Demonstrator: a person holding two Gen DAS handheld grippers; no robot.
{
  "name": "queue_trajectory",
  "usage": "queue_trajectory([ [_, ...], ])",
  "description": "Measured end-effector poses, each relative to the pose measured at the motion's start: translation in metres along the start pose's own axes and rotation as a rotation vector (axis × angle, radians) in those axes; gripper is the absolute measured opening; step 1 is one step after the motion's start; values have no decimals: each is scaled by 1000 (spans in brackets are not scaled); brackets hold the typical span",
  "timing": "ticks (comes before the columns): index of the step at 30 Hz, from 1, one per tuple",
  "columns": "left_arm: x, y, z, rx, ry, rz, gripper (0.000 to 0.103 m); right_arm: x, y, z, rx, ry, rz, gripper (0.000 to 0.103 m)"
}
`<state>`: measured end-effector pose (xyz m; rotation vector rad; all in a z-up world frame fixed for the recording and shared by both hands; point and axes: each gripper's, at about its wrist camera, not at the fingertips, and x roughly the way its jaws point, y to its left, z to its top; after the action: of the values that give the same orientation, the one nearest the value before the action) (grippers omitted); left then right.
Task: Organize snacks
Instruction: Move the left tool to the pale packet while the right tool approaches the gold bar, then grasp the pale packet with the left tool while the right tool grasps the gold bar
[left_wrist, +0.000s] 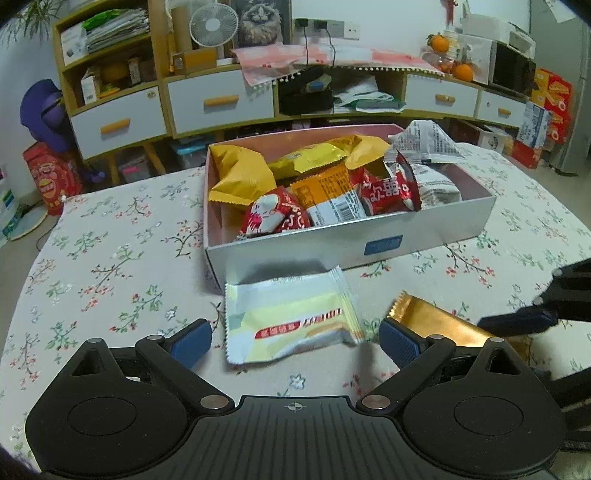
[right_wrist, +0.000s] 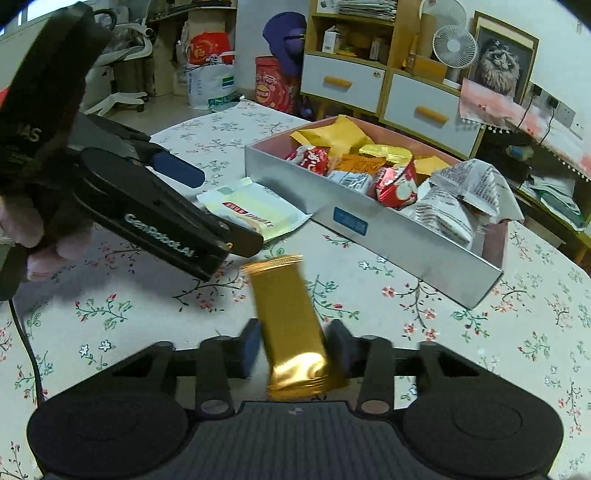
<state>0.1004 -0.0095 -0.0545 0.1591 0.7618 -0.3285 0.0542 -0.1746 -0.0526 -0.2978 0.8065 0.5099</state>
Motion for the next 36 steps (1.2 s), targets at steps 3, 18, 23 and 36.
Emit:
queue_trajectory([
  [3, 5, -3, 3, -3, -2, 11, 98, -2, -7, -1, 19, 4, 4, 1],
  [18, 18, -5, 6, -27, 16, 31, 83, -4, -33, -5, 69, 23, -65, 3],
  [23, 14, -6, 6, -12, 16, 27, 74, -2, -34, -5, 68, 22, -73, 5],
  [36, 5, -9, 4, 2, 38, -8, 68, 3, -35, -1, 93, 15, -85, 21],
])
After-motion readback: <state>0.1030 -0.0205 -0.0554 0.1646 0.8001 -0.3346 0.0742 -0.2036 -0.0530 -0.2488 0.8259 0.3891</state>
